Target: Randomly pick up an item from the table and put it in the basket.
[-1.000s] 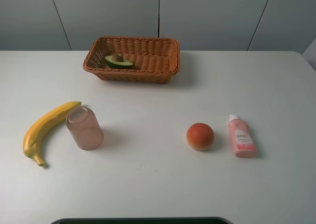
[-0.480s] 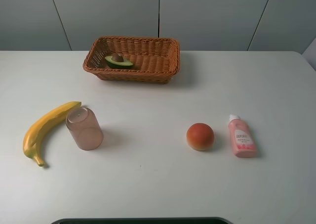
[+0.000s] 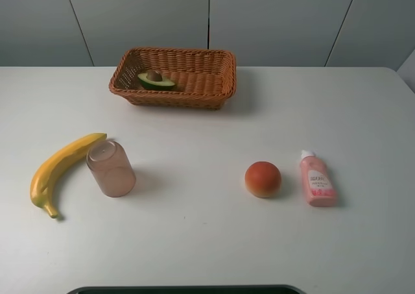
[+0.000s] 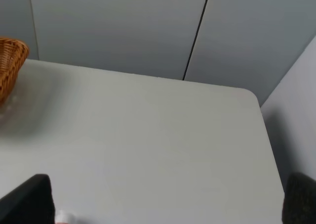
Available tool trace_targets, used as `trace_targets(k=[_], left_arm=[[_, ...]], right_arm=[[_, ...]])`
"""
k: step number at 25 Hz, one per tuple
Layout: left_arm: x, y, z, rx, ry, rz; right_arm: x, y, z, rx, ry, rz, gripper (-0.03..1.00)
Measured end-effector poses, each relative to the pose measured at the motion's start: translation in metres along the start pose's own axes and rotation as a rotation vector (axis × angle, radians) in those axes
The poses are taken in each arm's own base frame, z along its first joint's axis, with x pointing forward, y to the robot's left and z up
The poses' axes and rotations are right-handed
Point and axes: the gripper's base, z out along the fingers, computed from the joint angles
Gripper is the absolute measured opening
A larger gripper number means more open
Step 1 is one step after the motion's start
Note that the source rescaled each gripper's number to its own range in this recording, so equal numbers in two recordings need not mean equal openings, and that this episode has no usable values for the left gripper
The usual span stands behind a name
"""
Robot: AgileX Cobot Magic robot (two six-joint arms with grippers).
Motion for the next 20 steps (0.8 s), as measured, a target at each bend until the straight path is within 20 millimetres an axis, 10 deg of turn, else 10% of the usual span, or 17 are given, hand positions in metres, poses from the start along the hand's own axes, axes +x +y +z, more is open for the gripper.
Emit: trace_targets(k=[20], left_arm=[[0.000,0.000,0.000,0.000,0.000,0.000]], right_arm=[[0.086,0.023,-0.033,-0.088,-0.004,0.075,1.00]])
